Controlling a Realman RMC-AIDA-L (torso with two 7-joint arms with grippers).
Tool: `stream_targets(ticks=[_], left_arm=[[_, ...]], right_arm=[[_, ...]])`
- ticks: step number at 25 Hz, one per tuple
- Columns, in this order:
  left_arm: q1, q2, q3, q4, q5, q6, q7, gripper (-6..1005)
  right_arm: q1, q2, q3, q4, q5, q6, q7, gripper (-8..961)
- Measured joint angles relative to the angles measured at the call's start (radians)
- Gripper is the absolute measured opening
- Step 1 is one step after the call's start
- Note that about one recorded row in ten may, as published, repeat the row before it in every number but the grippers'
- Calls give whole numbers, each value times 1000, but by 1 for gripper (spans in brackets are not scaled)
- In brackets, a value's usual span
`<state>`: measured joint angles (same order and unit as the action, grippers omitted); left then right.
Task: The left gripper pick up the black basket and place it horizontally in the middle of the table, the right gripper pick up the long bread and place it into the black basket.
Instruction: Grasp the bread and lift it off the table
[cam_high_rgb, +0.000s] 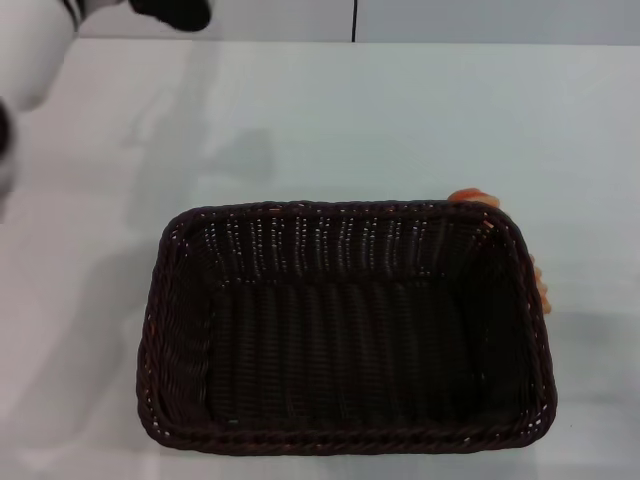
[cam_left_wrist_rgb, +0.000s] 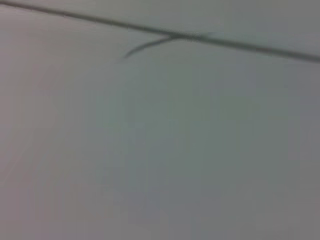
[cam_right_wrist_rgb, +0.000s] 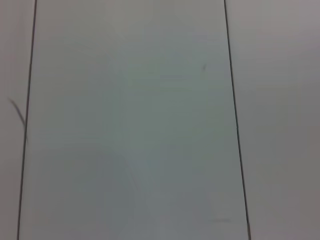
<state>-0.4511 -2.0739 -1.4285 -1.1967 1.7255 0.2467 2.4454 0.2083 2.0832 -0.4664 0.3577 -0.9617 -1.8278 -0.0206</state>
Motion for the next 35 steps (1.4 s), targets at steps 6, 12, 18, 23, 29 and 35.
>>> stream_targets(ticks=[6,12,18,23,29,35], left_arm=[[1,7,147,47,197,428,-733,732],[136,18,184,245,612,700,-1684,733],[53,6,77,732,935,1054,-2433,731],[49,4,88,867,944,1122,-2643,725],[67,3,104,877,936,1106,-2576,724],[67,3,115,868,931,1073,-2538,724]], right_arm=[[1,0,0,-2,0,17,0,843],[2,1,-4,1,-7,19,1,844],[-7,1,-5,-1,-117,42,-4,844],[5,2,-4,-1,-196,121,-4,844],[57,4,0,6,-276,268,-4,842],[105,5,-2,8,-302,385,-1,843]])
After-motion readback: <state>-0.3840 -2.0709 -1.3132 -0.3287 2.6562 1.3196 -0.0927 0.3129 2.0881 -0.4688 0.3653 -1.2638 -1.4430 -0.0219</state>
